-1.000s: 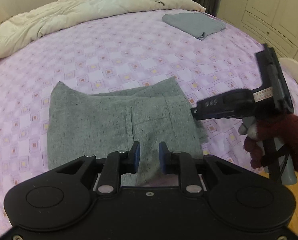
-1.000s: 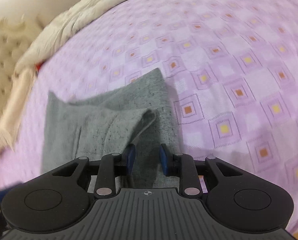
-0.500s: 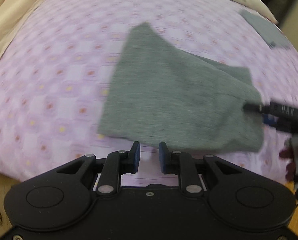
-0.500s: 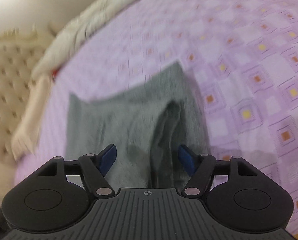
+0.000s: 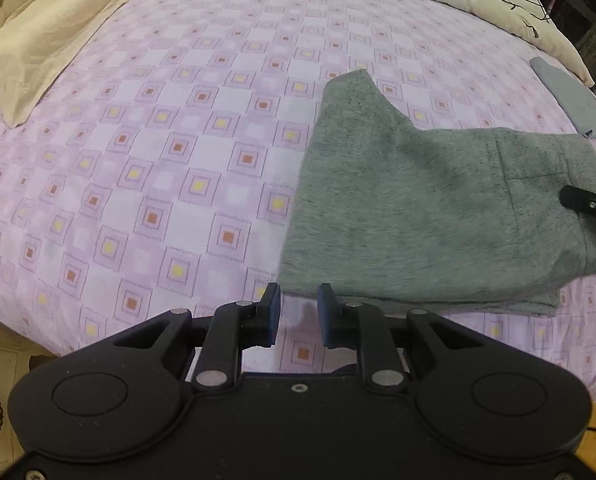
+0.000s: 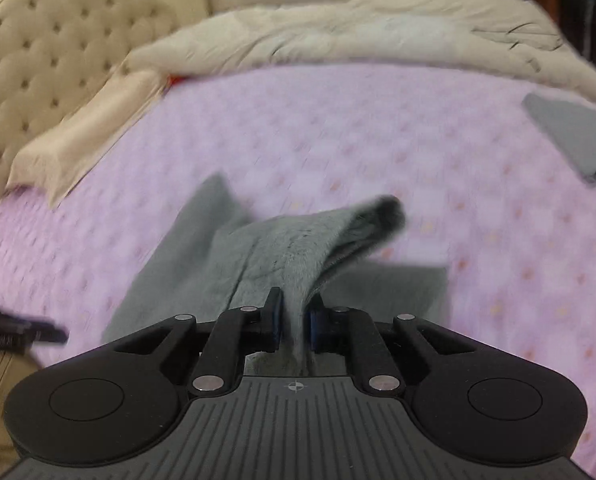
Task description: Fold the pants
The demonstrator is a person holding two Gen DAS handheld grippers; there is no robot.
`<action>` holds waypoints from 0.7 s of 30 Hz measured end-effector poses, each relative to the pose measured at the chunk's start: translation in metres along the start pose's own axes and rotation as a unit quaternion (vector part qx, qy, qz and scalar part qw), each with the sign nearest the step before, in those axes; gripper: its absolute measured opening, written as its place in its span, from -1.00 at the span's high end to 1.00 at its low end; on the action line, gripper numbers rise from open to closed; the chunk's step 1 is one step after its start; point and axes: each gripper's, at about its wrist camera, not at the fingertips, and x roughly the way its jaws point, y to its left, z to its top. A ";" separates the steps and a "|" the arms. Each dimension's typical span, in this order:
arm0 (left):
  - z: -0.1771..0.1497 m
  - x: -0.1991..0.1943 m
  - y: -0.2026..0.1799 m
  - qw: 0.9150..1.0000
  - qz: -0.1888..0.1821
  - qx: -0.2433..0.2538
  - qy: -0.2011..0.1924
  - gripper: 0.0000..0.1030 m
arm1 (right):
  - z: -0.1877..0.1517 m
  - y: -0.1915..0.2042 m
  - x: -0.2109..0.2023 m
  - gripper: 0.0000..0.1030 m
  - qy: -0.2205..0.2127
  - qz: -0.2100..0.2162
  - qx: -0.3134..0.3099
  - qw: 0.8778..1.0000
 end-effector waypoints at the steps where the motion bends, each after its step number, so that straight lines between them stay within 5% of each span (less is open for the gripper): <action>1: 0.002 0.003 -0.002 1.000 0.001 0.003 0.000 0.48 | -0.001 -0.008 0.011 0.74 0.012 -0.017 0.006 1.000; 5: 0.008 0.015 -0.016 1.000 0.003 0.021 0.008 0.48 | -0.023 -0.039 0.060 0.46 0.088 -0.063 0.037 0.993; 12: 0.011 0.032 -0.046 0.998 -0.017 0.060 0.001 0.48 | -0.030 -0.013 0.003 0.32 -0.032 -0.072 0.015 0.997; 19: -0.008 0.105 -0.050 0.991 0.007 0.046 0.127 0.50 | -0.076 -0.011 0.039 0.32 0.071 -0.069 -0.022 0.995; 21: -0.012 0.099 -0.047 0.992 0.011 0.042 0.117 0.54 | -0.071 -0.013 0.034 0.34 0.069 -0.065 -0.014 0.995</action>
